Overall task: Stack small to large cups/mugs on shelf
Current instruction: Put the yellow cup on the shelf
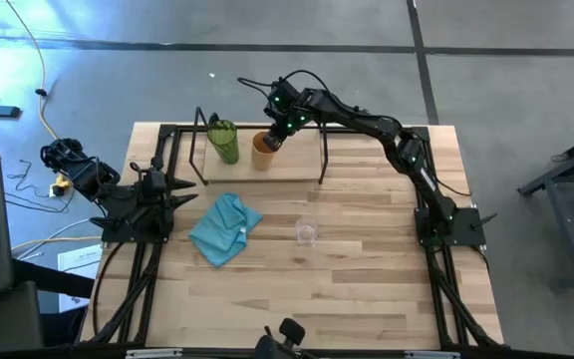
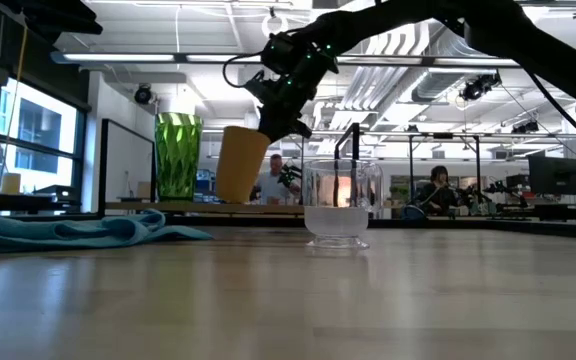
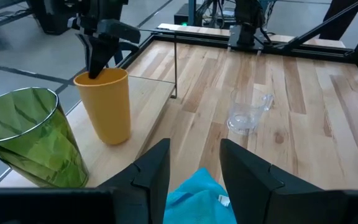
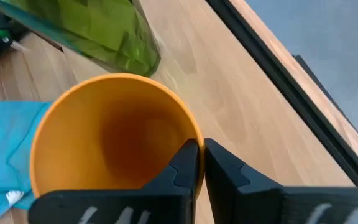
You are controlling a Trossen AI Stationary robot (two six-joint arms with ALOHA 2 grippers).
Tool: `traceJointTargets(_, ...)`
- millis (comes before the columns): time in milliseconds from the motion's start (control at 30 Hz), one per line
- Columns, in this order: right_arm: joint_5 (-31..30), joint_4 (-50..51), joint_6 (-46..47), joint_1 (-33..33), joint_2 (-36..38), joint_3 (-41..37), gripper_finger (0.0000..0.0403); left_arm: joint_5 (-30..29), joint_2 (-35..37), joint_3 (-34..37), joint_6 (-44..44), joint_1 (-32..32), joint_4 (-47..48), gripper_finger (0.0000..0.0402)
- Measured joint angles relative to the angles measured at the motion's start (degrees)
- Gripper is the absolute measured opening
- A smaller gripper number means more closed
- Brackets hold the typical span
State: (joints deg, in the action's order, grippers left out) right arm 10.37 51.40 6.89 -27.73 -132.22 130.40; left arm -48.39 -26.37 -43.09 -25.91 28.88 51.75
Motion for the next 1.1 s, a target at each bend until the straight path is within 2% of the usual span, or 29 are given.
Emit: traceJointTargets(1100,-0.4,2.1,-1.4,-0.4,-0.2,1.9,0.0012,0.1,0.0,0.0,-1.8,0.0,2.2,0.0129)
